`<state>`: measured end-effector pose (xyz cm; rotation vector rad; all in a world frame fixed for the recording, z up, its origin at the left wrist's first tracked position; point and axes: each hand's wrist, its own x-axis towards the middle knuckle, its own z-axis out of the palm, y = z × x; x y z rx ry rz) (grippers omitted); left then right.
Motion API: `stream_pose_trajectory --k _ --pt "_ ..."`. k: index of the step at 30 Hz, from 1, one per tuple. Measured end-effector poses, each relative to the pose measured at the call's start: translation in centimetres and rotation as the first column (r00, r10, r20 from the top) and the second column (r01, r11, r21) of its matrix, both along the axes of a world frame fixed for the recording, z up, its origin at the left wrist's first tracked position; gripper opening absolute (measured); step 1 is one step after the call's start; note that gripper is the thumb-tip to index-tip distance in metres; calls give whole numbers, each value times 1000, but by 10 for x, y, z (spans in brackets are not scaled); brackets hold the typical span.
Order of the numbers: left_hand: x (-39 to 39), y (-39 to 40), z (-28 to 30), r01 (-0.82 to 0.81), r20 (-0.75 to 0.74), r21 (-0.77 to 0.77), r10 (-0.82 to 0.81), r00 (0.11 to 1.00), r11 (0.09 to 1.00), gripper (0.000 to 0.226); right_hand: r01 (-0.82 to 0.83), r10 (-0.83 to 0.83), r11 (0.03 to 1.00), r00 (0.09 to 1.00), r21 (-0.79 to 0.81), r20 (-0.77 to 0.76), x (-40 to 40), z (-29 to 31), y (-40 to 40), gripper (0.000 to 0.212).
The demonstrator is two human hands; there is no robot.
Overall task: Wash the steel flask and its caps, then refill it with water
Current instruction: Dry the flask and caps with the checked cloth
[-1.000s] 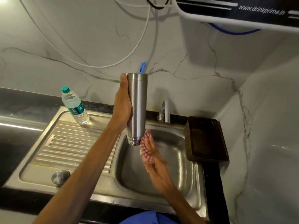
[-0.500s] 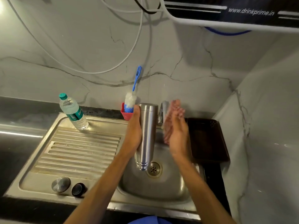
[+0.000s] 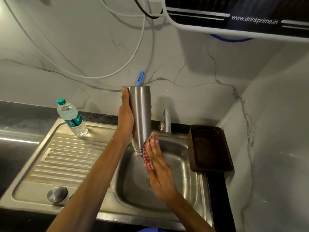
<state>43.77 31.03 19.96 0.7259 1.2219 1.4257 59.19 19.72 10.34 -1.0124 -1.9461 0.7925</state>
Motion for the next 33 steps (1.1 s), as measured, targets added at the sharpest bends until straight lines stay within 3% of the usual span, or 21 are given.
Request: stream_pose_trajectory --k 2,5,7,9,11,14,17,20,22,25,27,30,33 --pt "-10 -3 -6 21 57 13 -22 998 1000 95 7 -8 985 1000 -172 -5 16 -16 -5 56" --pt "-20 -16 -20 29 169 0 -29 985 1000 99 63 -243 838 932 -542 -267 44 -18 4 51" --pt "-21 -29 -35 77 157 -31 -71 985 997 100 99 -443 738 817 -667 -369 61 -8 20 47" --pt "-18 -41 -49 116 132 -59 -108 985 991 107 152 -538 697 756 -700 -372 68 8 43 41" --pt "-11 -50 -61 138 118 -84 -128 985 987 110 196 -556 714 743 -672 -374 67 30 61 39" --pt "8 -57 -68 153 7 -98 -153 988 983 87 186 -498 800 735 -570 -460 49 66 69 48" --pt "27 -60 -59 183 -56 -70 -187 981 981 68 162 -381 865 827 -474 -413 8 77 57 57" --pt "35 -57 -44 184 37 -7 -184 982 983 53 194 -297 916 916 -351 -270 -22 49 39 58" --pt "31 -51 -40 150 96 -13 -148 984 989 61 197 -260 936 946 -292 -195 -26 30 32 58" --pt "18 -41 -36 82 123 -36 -77 989 996 92 136 -139 989 989 -60 -57 -23 19 10 59" --pt "11 -33 -34 45 61 -70 -41 997 997 105 69 -70 997 996 35 47 -15 8 -3 56" --pt "0 -21 -32 -19 -94 -34 15 995 999 97 -43 45 999 996 -26 79 12 -12 -12 54" --pt "-11 -19 -33 -23 -178 -1 23 984 1000 87 33 -15 941 998 -338 55 42 -17 -8 45"
